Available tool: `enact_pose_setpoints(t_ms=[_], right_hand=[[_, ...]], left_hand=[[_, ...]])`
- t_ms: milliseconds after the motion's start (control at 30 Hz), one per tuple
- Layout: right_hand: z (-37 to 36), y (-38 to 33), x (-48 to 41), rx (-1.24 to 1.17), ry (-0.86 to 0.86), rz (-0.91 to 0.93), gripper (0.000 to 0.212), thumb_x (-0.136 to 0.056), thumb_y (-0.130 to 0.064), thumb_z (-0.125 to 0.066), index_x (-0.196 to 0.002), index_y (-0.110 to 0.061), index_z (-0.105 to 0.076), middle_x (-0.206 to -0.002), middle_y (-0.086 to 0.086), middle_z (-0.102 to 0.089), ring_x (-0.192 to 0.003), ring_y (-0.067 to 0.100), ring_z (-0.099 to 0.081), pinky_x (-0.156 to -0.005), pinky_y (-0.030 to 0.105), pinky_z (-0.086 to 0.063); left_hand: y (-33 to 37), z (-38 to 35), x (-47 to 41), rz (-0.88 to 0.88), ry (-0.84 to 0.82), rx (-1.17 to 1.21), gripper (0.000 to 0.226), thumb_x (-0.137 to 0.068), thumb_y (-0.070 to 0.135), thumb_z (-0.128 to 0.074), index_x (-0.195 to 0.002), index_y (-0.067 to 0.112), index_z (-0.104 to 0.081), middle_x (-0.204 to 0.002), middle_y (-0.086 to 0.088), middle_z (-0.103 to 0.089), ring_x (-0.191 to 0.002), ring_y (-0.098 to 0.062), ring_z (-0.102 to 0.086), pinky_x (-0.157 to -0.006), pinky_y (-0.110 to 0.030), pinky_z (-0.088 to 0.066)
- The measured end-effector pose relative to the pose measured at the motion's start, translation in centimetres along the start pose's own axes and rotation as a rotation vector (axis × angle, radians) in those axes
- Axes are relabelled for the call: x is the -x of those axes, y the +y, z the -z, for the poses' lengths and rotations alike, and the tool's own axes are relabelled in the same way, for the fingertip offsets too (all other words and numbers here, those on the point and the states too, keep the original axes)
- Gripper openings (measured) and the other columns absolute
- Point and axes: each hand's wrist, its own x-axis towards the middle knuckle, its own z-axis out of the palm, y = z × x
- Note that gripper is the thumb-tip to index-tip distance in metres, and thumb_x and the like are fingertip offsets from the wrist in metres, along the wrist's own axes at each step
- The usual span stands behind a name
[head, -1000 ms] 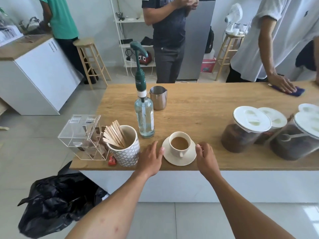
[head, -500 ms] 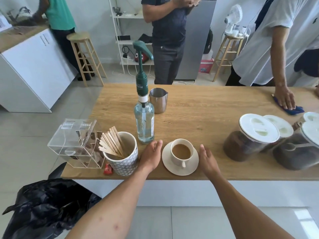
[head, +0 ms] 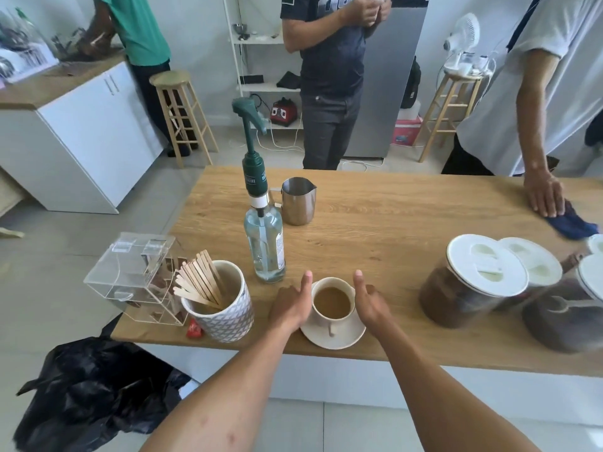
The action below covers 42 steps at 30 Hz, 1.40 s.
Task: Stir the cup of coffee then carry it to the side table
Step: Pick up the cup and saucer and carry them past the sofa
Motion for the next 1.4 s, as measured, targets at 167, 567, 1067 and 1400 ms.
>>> enact_pose_setpoints(t_ms=[167, 567, 1067, 1400], right_hand=[[-1.5, 0.9, -1.5, 0.121, 0.003, -0.076, 0.115, -0.073, -0.086, 0.008, -0.107, -0.007, -0.069, -0.118, 0.025, -0.062, -0.121, 0.039, -0.049, -0.106, 0.049, -0.034], [-2.0, 1.4, -2.7, 0.161, -0.068, -0.146, 0.122, -0.063, -0.092, 0.003, -0.126, -0.01, -0.061, -0.136, 0.027, -0.049, -0.132, 0.042, -0.038, -0.11, 0.051, -0.032], [0.1, 2.1, -0.6, 0.034, -0.116, -0.118, 0.106, -0.073, -0.085, -0.011, -0.125, -0.008, -0.061, -0.134, 0.022, -0.051, -0.12, 0.035, -0.05, -0.088, 0.038, -0.036], [3.4, 3.6, 3.1, -0.038, -0.055, -0.177, 0.106, -0.075, -0.084, -0.014, -0.13, -0.004, -0.056, -0.136, 0.021, -0.051, -0.122, 0.035, -0.05, -0.092, 0.039, -0.039]], left_hand=[[-0.1, -1.1, -0.1, 0.018, 0.092, -0.025, 0.089, -0.089, 0.078, -0.013, -0.115, 0.014, -0.069, -0.128, -0.012, -0.06, -0.111, -0.029, -0.059, -0.092, -0.041, -0.048], [-0.7, -2.8, -0.8, -0.016, 0.18, -0.034, 0.081, -0.094, 0.068, -0.014, -0.109, 0.015, -0.073, -0.118, -0.015, -0.065, -0.113, -0.03, -0.057, -0.098, -0.044, -0.045], [0.4, -3.5, 1.1, -0.028, 0.1, -0.014, 0.069, -0.101, 0.057, -0.021, -0.113, 0.008, -0.068, -0.117, -0.016, -0.067, -0.11, -0.031, -0.059, -0.082, -0.032, -0.038], [1.2, -5.9, 2.6, -0.078, 0.051, -0.003, 0.074, -0.095, 0.067, -0.022, -0.113, 0.01, -0.065, -0.116, -0.011, -0.066, -0.103, -0.028, -0.059, -0.078, -0.033, -0.037]])
